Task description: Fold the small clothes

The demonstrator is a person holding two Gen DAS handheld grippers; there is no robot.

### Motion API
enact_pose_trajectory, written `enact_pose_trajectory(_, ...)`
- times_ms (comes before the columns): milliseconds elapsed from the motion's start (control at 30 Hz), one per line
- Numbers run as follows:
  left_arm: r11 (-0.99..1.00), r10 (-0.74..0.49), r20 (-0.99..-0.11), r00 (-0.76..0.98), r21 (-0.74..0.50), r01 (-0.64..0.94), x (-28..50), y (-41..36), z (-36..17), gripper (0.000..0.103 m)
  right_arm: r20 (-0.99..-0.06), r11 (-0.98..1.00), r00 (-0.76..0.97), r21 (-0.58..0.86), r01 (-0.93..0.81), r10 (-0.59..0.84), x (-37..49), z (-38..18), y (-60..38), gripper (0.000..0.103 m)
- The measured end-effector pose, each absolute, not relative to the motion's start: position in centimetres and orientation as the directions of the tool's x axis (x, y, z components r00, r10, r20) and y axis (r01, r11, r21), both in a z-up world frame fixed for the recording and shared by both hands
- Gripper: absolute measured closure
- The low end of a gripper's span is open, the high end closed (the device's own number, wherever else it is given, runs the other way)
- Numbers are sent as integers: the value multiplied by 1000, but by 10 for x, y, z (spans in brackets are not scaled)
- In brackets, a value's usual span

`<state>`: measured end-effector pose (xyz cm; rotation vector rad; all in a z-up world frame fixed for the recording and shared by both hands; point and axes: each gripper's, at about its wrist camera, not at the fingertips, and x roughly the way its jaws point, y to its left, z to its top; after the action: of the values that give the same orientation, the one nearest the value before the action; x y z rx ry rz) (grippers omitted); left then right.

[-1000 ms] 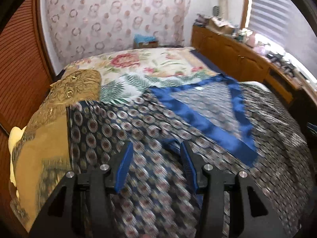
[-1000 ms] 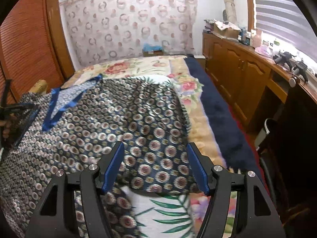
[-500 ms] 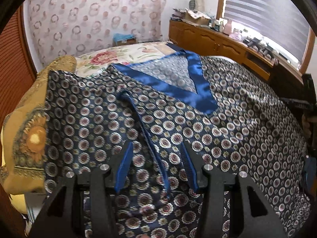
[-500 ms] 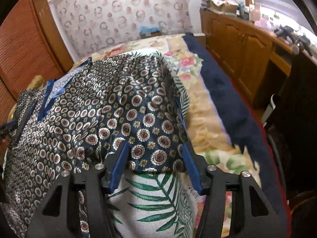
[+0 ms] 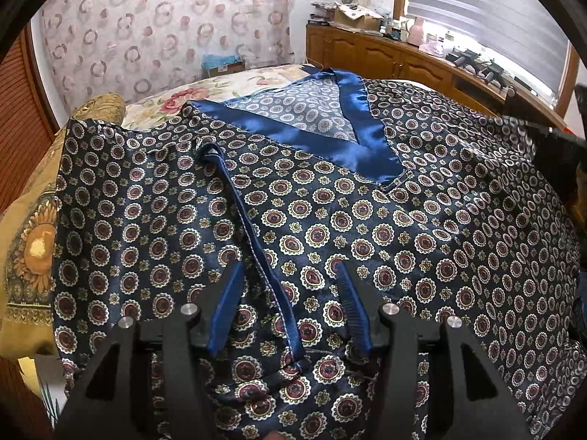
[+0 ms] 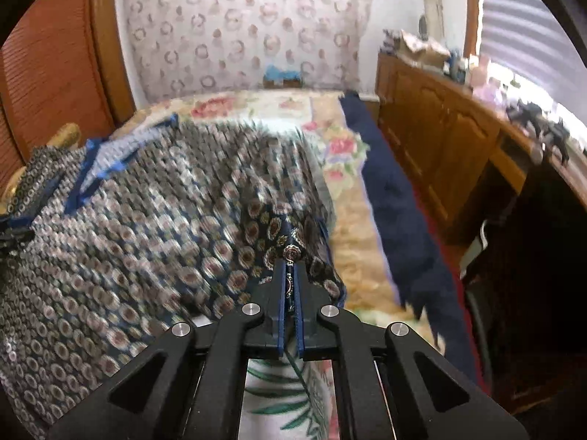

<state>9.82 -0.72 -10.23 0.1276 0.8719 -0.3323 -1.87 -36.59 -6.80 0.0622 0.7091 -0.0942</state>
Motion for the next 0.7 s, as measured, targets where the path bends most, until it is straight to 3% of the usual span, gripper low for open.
enact_pose_trajectory(267,937,-243,-769,592,-30,347,100,-7,-104,45,-567,999,823,20,-27,34,1,-31,-316,101)
enact_pose_trajectory(700,937,-246,-768,591,-32,348,100,-8,-105,41,-695,983,698,81,-164,173,19,-91,-247,101)
